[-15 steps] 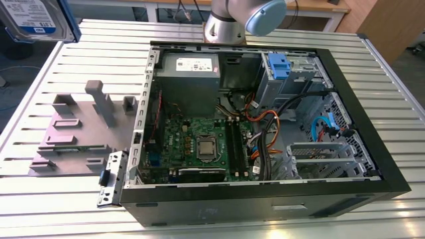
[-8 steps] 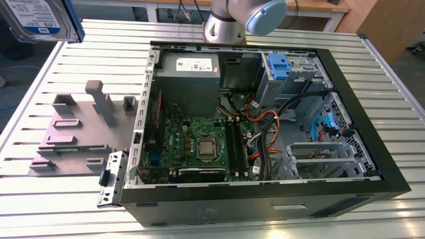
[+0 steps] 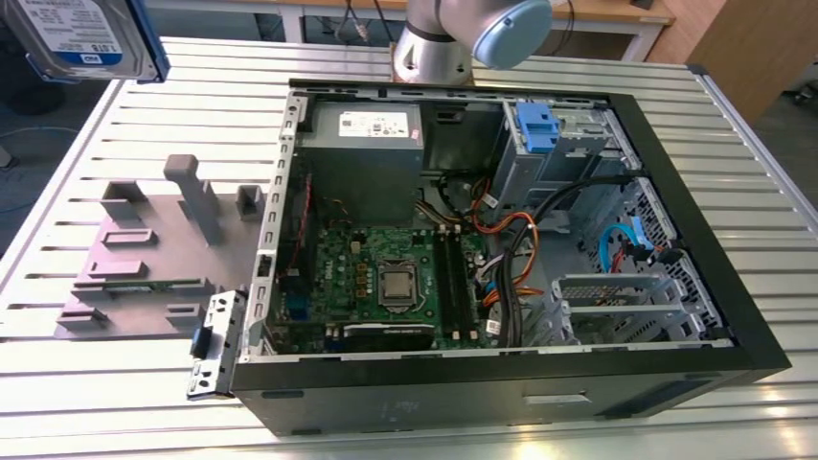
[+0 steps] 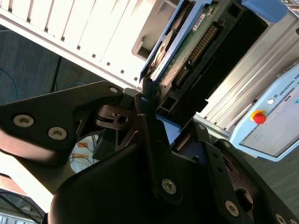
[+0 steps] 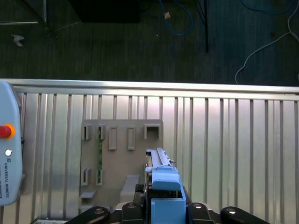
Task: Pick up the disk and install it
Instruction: 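Pick up the disk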
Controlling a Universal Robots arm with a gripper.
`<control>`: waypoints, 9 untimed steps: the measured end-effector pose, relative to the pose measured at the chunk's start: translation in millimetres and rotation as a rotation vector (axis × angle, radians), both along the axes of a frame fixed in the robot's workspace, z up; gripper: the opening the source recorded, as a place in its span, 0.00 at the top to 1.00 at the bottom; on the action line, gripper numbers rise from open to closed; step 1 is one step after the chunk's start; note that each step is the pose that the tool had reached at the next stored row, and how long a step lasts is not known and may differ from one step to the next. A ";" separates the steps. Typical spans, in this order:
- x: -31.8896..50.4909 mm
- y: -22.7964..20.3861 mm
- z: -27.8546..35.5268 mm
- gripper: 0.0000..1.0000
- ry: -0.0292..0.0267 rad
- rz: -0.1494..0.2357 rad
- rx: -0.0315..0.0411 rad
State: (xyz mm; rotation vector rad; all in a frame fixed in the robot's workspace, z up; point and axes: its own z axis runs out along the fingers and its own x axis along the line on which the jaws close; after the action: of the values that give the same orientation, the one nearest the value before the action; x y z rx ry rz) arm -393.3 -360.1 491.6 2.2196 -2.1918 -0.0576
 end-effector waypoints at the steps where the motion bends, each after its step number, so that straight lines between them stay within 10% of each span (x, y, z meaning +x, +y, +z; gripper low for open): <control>1: 0.9 0.0 0.0 0.64 0.0000 0.000 0.0000; 9: 8.5 0.0 0.0 0.64 -0.0001 0.000 0.0000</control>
State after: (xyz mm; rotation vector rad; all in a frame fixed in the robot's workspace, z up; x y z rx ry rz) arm -384.8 -360.1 491.6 2.2197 -2.1918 -0.0576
